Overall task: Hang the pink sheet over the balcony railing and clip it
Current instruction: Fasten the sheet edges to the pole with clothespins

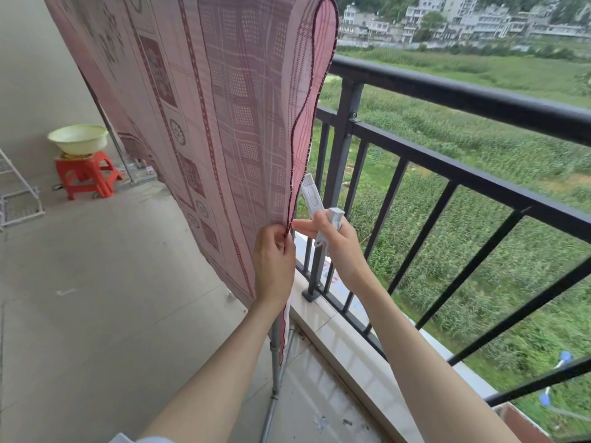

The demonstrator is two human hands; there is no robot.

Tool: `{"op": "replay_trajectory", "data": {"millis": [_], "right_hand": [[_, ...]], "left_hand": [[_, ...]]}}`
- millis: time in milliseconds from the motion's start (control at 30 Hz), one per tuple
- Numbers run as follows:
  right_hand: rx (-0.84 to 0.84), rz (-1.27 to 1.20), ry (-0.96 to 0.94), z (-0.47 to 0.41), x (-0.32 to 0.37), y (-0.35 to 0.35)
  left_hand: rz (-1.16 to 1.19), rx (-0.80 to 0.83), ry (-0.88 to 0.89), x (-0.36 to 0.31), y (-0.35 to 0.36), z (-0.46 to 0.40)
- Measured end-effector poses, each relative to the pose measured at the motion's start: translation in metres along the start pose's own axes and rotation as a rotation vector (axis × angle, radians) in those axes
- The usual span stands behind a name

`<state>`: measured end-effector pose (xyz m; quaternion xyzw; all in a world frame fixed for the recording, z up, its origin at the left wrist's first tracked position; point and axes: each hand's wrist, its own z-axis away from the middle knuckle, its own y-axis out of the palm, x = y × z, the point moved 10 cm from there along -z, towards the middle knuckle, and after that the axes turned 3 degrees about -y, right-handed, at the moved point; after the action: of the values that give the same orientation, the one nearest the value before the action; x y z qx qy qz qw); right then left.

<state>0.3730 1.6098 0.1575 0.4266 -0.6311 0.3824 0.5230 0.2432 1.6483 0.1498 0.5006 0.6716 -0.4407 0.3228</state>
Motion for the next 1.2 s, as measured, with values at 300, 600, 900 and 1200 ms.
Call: {"op": "replay_trajectory", "data": {"millis": [300, 600, 900, 1200], "right_hand": [[-0.138, 0.447, -0.101, 0.047, -0.003, -0.031], [-0.118, 0.647, -0.153, 0.050, 0.010, -0.022], [-0.030, 0.875, -0.124, 0.032, 0.027, -0.001], [-0.044, 0.579, 0.066, 0.045, -0.036, -0.027]], "left_hand": [[-0.043, -0.034, 0.090, -0.005, -0.006, 0.012], [-0.096, -0.004, 0.125, -0.008, -0.003, 0.013], [-0.066, 0.031, 0.127, -0.006, -0.003, 0.014], [-0.056, 0.176, -0.009, 0.051, 0.002, 0.026]]}}
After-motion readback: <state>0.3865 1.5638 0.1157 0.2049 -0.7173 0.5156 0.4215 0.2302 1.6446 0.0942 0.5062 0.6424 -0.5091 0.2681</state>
